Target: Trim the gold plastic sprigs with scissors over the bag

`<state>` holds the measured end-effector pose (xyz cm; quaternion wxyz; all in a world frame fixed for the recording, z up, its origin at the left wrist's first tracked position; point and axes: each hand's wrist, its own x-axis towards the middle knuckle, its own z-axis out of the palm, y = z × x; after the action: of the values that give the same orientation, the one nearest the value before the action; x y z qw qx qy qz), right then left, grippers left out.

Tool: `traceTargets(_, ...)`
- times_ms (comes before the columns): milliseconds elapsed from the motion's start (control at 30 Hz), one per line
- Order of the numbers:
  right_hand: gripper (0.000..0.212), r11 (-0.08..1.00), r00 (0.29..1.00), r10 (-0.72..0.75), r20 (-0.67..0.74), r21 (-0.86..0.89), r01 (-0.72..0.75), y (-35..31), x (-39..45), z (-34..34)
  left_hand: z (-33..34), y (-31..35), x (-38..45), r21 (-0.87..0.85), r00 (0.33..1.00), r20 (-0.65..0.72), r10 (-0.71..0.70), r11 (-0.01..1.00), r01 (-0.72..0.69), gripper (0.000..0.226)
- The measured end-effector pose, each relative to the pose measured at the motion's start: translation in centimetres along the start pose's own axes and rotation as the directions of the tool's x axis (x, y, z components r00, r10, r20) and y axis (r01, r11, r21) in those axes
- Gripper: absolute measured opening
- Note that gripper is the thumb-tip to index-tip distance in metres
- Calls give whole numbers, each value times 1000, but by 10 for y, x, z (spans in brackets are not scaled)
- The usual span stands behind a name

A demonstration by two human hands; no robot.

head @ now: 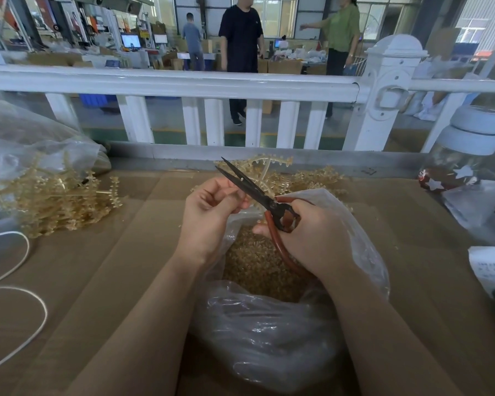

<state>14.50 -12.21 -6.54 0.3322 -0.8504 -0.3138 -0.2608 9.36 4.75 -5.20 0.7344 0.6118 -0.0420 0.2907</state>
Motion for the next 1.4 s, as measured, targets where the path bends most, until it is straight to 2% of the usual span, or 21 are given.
traceTargets(200,70,1000,1000,7,-4,-15,-7,-1,1,0,-1,-1,0,-3,1000,3,9,1000,-9,18)
traceTargets(333,74,1000,1000,16,1,-10,-16,-3,2,0,0,1,0,-26,1000,-20,4,1000,-4,18)
traceTargets(467,66,999,999,25,23,-37,-24,-1,3,0,3,3,-1,-46,999,-35,-10,999,8,16)
traceTargets(567,77,998,999,-43,26,-40,44,-4,1,-1,3,5,0,-99,994,-95,-60,994,51,10)
traceTargets(633,75,998,997,-68,47,6,68,-6,0,-2,3,6,0,-107,984,-153,-93,991,77,13)
traceTargets(767,43,980,999,-17,42,199,8,-12,-2,-6,1,5,2,-134,955,-266,-130,986,97,8)
traceTargets(833,41,955,999,17,33,296,-26,-12,-2,-6,1,5,2,-125,943,-302,-138,987,104,7)
traceTargets(967,39,913,989,142,51,379,-151,-11,2,-6,4,4,-2,78,960,-275,-45,995,69,8)
traceTargets(1067,19,866,968,228,102,434,-250,-9,4,-7,9,2,-5,256,983,-179,39,967,8,20)
traceTargets(1167,31,802,947,295,123,507,-316,-4,5,-8,12,0,-6,386,984,-145,104,922,-41,29)
traceTargets(1267,51,711,924,347,159,599,-369,-7,7,-13,13,0,-6,469,965,-175,196,878,-93,33)
traceTargets(1400,49,743,942,294,160,582,-330,-14,8,-20,13,2,-5,568,925,-216,311,811,-140,30)
